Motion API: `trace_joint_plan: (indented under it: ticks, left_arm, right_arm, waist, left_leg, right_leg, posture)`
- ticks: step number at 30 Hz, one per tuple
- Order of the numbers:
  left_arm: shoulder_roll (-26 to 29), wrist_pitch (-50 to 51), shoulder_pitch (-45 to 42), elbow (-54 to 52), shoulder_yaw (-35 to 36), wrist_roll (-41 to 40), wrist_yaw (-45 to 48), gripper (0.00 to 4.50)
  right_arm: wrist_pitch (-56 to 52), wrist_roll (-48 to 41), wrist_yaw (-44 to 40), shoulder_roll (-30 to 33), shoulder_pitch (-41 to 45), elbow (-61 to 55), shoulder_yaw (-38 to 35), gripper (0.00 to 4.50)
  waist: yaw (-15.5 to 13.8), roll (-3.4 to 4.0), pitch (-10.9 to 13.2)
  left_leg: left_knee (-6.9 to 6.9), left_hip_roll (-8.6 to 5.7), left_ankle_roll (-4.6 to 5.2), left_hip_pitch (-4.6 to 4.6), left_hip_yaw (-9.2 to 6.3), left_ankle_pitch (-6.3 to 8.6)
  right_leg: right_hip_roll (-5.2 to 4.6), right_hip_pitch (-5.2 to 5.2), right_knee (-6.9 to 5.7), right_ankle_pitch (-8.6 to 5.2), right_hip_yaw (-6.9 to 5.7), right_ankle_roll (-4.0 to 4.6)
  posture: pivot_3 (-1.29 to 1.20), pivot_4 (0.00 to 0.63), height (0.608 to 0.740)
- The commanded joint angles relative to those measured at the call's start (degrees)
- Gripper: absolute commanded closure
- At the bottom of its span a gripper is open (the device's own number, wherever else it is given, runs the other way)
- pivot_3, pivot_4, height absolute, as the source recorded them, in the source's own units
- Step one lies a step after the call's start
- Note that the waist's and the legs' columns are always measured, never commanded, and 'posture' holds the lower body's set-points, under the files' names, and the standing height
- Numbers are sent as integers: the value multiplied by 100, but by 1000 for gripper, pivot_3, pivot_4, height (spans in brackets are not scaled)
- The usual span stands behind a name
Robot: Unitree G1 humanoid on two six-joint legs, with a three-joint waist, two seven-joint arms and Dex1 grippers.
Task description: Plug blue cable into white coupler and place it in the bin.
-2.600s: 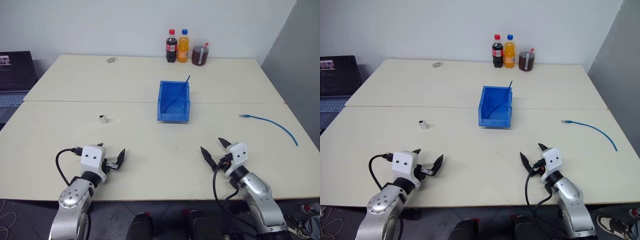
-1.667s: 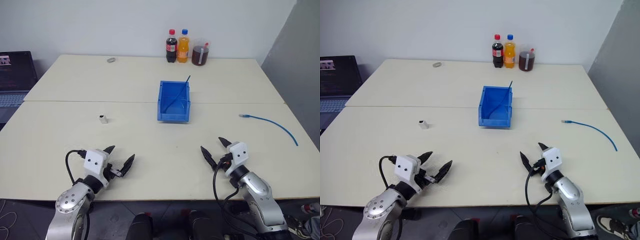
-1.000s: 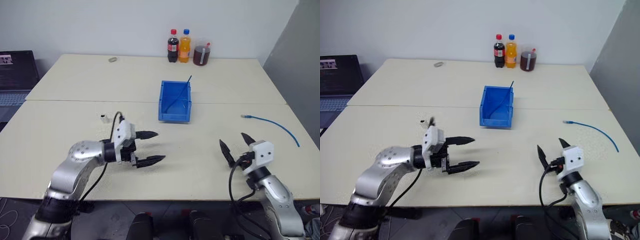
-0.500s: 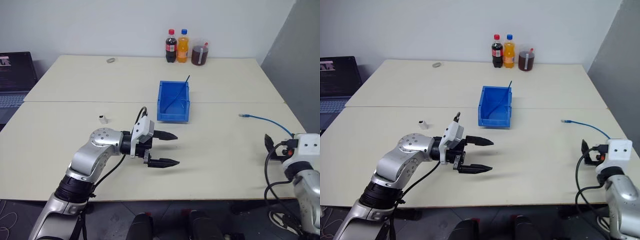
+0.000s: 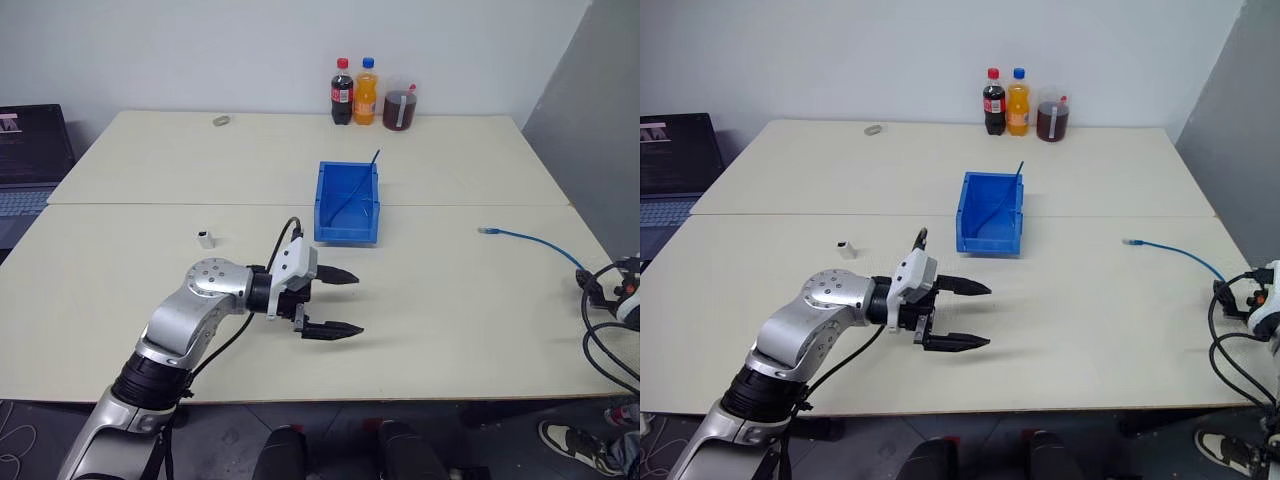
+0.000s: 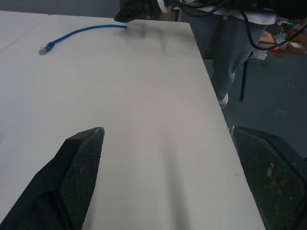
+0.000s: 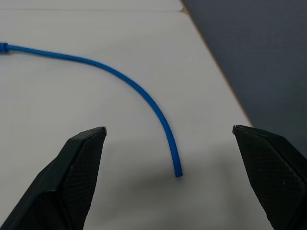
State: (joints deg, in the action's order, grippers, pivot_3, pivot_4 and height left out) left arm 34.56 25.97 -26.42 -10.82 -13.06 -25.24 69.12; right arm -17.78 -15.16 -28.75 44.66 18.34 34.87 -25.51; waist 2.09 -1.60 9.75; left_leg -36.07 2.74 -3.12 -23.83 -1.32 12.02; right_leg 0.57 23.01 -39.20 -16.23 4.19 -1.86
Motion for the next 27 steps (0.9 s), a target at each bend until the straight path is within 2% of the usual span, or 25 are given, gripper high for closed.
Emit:
trace_joint_plan:
  ticks: [1,3,6,13,22,27]
  left_arm:
    - [-28,-71,-64,-125,40,18,-38,0]
    - [-37,-87,-82,-100,39,31,-29,0]
    - [-30,-109,-108,-74,41,58,-9,0]
    - [26,-119,-104,-70,100,87,7,0]
    - [131,-179,-55,-30,118,144,27,0]
    - [283,-163,141,-52,212,147,10,0]
  right_arm:
    - [275,215,-373,248,447,783,279,12]
    - [366,310,-428,289,648,1169,418,12]
    - [316,387,-480,298,927,1655,557,540]
    - [98,394,-655,341,1157,2134,651,2342]
    - [111,332,-883,374,1190,2172,686,4426]
    - [504,525,-1503,648,861,1511,994,4489]
  waist:
    - [12,1,0]
    - [26,2,0]
    - [35,2,0]
    - [72,-3,3]
    - [66,-5,4]
    - [70,-3,4]
  left_leg:
    - [0,0,0,0,0,0]
    - [0,0,0,0,0,0]
    - [-2,0,0,3,-1,0]
    - [1,-2,0,64,-4,1]
    - [1,-3,0,88,-4,1]
    - [4,-3,0,88,-4,2]
  right_leg:
    - [0,0,0,0,0,0]
    - [0,-1,1,0,0,1]
    - [0,-10,6,1,-1,0]
    - [-4,-84,27,-6,-4,-13]
    - [-5,-109,26,-16,-3,-30]
    - [-5,-108,26,-17,-3,-29]
  posture:
    - [0,150,740]
    - [0,150,740]
    - [0,150,740]
    - [0,150,740]
    - [0,150,740]
    - [0,150,740]
